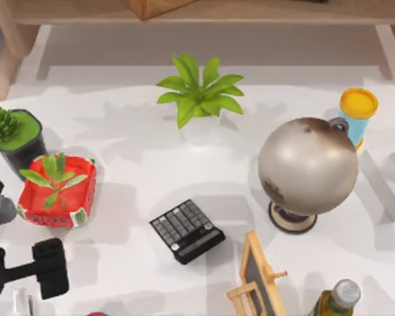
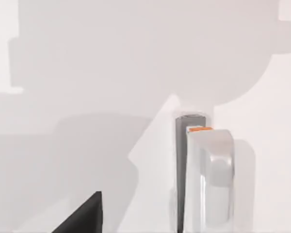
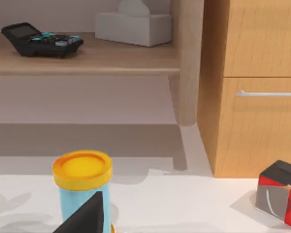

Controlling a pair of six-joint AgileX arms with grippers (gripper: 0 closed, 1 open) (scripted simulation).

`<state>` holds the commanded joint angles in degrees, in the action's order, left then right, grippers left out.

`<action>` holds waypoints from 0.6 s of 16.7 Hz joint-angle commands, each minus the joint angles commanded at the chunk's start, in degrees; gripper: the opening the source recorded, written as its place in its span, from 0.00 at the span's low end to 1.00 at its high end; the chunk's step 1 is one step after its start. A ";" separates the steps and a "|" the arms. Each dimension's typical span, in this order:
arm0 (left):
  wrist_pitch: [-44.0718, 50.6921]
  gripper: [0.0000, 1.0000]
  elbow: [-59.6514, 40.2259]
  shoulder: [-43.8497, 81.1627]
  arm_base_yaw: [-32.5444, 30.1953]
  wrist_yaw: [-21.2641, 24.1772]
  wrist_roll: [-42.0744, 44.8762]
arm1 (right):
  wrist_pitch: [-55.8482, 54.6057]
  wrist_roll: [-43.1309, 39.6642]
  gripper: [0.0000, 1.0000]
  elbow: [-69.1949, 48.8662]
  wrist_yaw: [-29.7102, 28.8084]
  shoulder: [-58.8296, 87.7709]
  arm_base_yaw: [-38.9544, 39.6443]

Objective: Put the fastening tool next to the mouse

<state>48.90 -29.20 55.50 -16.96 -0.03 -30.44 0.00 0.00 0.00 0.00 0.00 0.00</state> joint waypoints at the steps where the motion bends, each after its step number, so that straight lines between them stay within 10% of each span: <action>1: 2.60 1.00 -1.63 3.04 -0.93 -0.01 -1.65 | 0.00 0.00 1.00 0.00 0.00 0.00 0.00; 10: 9.82 1.00 -6.10 11.06 -3.32 -0.08 -6.23 | 0.00 0.00 1.00 0.00 0.00 0.00 0.00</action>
<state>58.72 -35.30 66.56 -20.28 -0.10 -36.67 0.00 0.00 0.00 0.00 0.00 0.00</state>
